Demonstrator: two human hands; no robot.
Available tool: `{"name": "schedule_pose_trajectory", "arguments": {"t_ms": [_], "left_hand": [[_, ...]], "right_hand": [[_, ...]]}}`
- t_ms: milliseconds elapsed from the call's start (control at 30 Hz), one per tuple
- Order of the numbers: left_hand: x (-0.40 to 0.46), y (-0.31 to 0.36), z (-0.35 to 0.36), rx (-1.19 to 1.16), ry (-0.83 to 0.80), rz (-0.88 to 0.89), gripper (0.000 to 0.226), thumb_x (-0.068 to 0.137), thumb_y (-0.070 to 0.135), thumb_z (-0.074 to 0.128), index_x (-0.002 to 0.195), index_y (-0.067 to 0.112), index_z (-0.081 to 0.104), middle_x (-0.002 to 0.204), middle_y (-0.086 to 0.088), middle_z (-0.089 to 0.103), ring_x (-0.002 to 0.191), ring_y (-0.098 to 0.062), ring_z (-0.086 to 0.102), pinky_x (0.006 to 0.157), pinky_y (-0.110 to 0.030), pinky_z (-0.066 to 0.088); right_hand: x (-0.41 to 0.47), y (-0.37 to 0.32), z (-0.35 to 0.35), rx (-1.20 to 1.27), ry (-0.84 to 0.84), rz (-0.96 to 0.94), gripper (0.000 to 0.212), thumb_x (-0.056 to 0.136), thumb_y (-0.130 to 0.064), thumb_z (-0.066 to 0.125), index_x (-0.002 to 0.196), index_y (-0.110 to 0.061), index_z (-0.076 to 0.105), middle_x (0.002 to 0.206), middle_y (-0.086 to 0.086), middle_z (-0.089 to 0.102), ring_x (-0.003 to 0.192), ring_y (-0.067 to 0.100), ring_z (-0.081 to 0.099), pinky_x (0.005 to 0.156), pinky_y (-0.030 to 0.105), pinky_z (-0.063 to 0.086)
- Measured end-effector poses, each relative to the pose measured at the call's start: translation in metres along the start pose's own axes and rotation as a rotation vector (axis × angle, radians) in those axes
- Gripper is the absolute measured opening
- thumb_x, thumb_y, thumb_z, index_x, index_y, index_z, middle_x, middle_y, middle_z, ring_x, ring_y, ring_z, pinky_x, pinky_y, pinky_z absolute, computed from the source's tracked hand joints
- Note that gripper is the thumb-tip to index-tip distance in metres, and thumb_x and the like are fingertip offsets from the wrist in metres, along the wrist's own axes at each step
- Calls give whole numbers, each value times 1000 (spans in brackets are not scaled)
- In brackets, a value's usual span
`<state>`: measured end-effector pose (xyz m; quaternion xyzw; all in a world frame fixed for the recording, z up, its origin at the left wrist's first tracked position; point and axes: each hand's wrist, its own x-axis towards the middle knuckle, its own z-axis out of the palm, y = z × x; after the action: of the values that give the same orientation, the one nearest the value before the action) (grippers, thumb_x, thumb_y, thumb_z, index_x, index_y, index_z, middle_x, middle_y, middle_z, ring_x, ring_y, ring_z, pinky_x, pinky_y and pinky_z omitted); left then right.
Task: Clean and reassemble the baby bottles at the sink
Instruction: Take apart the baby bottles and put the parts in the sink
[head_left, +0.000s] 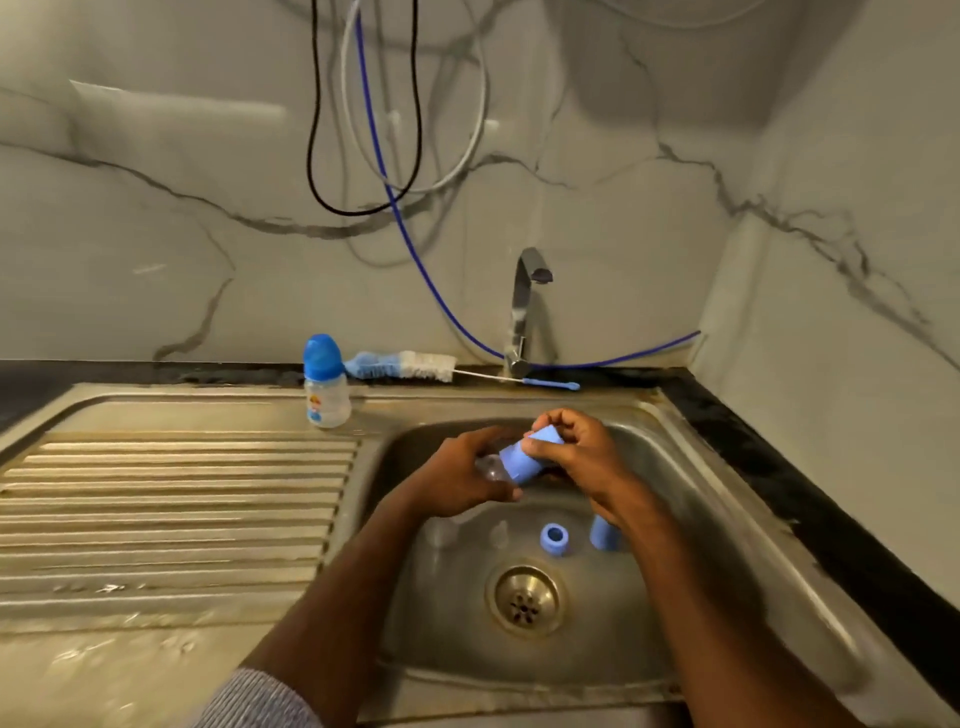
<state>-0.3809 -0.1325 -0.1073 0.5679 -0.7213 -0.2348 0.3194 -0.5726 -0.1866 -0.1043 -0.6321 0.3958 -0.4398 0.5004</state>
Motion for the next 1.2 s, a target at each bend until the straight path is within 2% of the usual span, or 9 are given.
{"name": "schedule_pose_trajectory", "arguments": {"t_ms": [233, 533, 667, 733, 800, 900, 1000, 1067, 1200], "left_hand": [[16, -22, 22, 21, -90, -47, 70, 82, 25, 81, 144, 28, 50, 138, 4, 57, 122, -11, 56, 104, -30, 46], [18, -31, 26, -68, -252, -57, 80, 84, 21, 79, 152, 28, 38, 139, 9, 52, 120, -5, 55, 94, -16, 46], [13, -39, 33, 40, -194, -152, 75, 83, 30, 81, 148, 23, 45, 136, 3, 55, 125, -15, 55, 102, -28, 46], [15, -37, 40, 39, -70, -165, 54, 84, 36, 80, 131, 18, 60, 117, 2, 64, 109, -17, 63, 95, -33, 52], [15, -28, 49, -24, -1, -140, 39, 85, 38, 79, 116, 20, 62, 100, 9, 62, 94, -10, 63, 82, -26, 52], [14, -16, 63, -175, -32, -93, 34, 89, 35, 76, 116, 24, 59, 102, 13, 60, 94, -5, 60, 78, -20, 49], [13, -11, 68, -327, -84, -45, 38, 91, 30, 75, 125, 24, 60, 116, 5, 65, 107, -13, 63, 91, -31, 54], [12, -12, 67, -371, -85, -33, 38, 91, 26, 74, 126, 25, 61, 116, 5, 66, 106, -11, 63, 91, -29, 53], [12, -16, 66, -390, -83, -48, 31, 91, 25, 74, 120, 28, 63, 109, 9, 68, 99, -7, 65, 81, -21, 52]], "right_hand": [[11, 25, -18, -78, -125, 148, 12, 82, -14, 80, 91, -23, 79, 100, -2, 77, 99, 19, 73, 84, 34, 61], [4, 20, -30, -4, -225, 137, 42, 80, 6, 77, 115, -14, 70, 115, 3, 74, 109, 19, 71, 90, 34, 59], [-4, 20, -55, 26, -17, 156, 33, 82, 2, 76, 112, -8, 69, 121, 15, 70, 108, 23, 69, 97, 45, 56], [-10, 26, -66, -162, 97, 216, 23, 85, -16, 80, 102, -6, 69, 111, 21, 71, 96, 30, 71, 89, 49, 59], [-18, 36, -77, -422, 119, 317, 32, 85, -36, 80, 97, -9, 66, 90, 19, 71, 72, 33, 73, 62, 41, 61], [-28, 48, -93, -652, 24, 390, 32, 85, -36, 80, 95, -13, 61, 67, 16, 65, 42, 20, 60, 41, 25, 44], [-30, 57, -95, -713, -113, 437, 15, 84, -10, 77, 91, -16, 66, 70, 18, 62, 51, 23, 58, 52, 32, 52], [-29, 63, -94, -836, -185, 471, 25, 79, 2, 68, 86, -22, 71, 79, 20, 67, 62, 26, 61, 62, 35, 53], [-28, 70, -102, -962, -199, 513, 36, 69, 1, 71, 89, -29, 70, 96, 8, 72, 80, 25, 71, 71, 35, 61]]}}
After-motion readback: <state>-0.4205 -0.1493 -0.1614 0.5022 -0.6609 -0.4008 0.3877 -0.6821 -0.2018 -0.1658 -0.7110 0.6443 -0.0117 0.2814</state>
